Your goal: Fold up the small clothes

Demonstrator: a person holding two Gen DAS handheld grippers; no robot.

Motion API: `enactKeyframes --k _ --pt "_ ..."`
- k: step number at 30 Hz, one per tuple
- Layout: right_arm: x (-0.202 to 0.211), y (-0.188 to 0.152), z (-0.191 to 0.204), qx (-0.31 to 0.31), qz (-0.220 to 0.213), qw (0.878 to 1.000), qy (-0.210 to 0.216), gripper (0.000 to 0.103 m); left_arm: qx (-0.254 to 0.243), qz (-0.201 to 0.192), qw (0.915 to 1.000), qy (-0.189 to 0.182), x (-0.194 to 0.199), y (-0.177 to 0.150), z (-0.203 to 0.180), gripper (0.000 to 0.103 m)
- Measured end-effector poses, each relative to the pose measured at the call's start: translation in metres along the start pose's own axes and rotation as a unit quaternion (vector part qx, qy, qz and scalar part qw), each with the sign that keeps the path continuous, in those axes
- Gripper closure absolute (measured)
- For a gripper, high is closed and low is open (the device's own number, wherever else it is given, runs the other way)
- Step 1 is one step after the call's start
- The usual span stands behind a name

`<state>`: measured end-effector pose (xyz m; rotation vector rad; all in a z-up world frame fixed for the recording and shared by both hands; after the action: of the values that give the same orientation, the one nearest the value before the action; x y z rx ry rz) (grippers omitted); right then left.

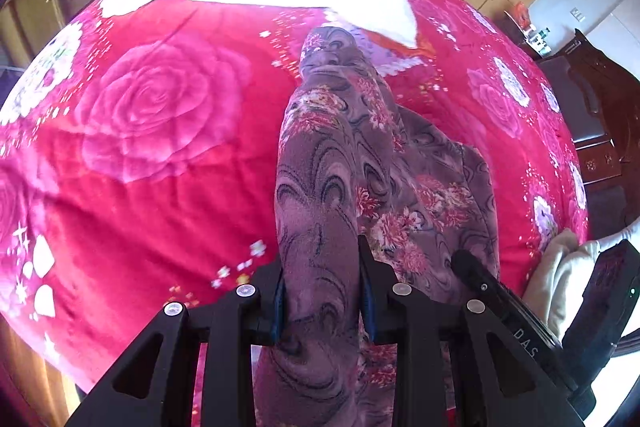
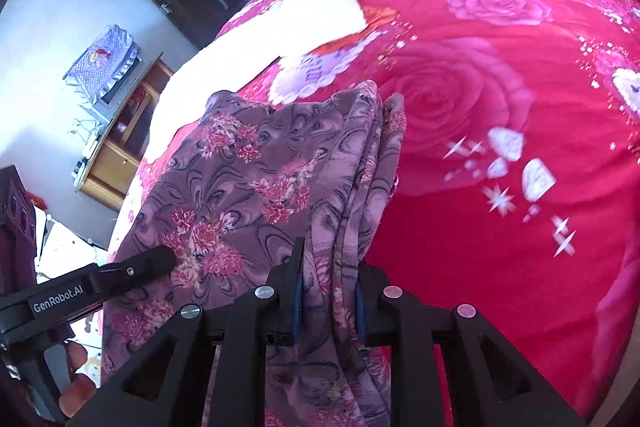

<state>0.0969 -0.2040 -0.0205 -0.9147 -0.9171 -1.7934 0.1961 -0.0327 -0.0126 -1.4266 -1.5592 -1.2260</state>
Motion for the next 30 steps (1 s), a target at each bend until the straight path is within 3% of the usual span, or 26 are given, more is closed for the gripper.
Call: enactKeyframes --k 4,7,9,12,16,19,23,24,25,26,30 --pt "-0.025 -0.03 0.008 -0.003 0.027 0.999 0.019 0.083 0.032 0.032 0.999 -0.007 -0.015 -0.023 0.04 0.073" --pt "-0.058 -0.055 -0.002 -0.013 0.079 0.997 -0.01 0.078 0.062 0.085 0.9945 0.006 -0.046 -0.043 0.069 0.068" --pt "-0.057 -0.058 -0.01 -0.028 0.07 0.997 0.006 0.072 0.067 0.072 0.9949 -0.019 -0.045 -0.047 0.077 0.063" --pt "-0.045 -0.047 -0.024 -0.059 0.071 0.995 0.022 0.069 0.059 0.082 0.9939 -0.044 -0.031 -0.044 0.077 0.064" --pt "-0.018 -0.012 -0.042 -0.115 0.002 0.992 0.05 0.067 0.061 0.051 0.9952 -0.057 -0.01 -0.023 0.079 0.065" --pt "-0.03 0.01 -0.039 -0.12 0.012 0.99 0.068 0.067 0.066 0.044 0.9943 -0.071 -0.005 -0.011 0.074 0.065" --pt "-0.063 0.026 -0.03 -0.099 0.046 0.993 0.042 0.067 0.058 0.045 0.9959 -0.053 -0.013 0.004 0.068 0.06" --pt "-0.071 0.028 -0.03 -0.096 0.054 0.993 0.033 0.07 0.055 0.045 0.9964 -0.046 -0.015 0.008 0.066 0.059" --pt "-0.078 0.031 -0.029 -0.092 0.063 0.994 0.024 0.09 0.052 0.045 0.9969 -0.038 -0.019 0.011 0.063 0.059" --pt "-0.081 0.032 -0.027 -0.082 0.066 0.994 0.02 0.095 0.049 0.044 0.9973 -0.033 -0.021 0.015 0.059 0.059" --pt "-0.051 0.029 -0.015 -0.058 -0.002 0.997 0.054 0.095 0.034 0.037 0.9986 -0.014 -0.034 0.02 0.053 0.055"
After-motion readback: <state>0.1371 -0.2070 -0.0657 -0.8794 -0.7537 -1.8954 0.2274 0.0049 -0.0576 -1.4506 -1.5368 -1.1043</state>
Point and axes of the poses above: each gripper's, at about its wrist camera, not at the fingertips, and x roughly against the way its jaws point, z to its left, y to its top, the point moved 5 cm from there along -x, roughly the way its jaws point, and after that the axes turned 9 degrees about z, right-handed, at the moved point
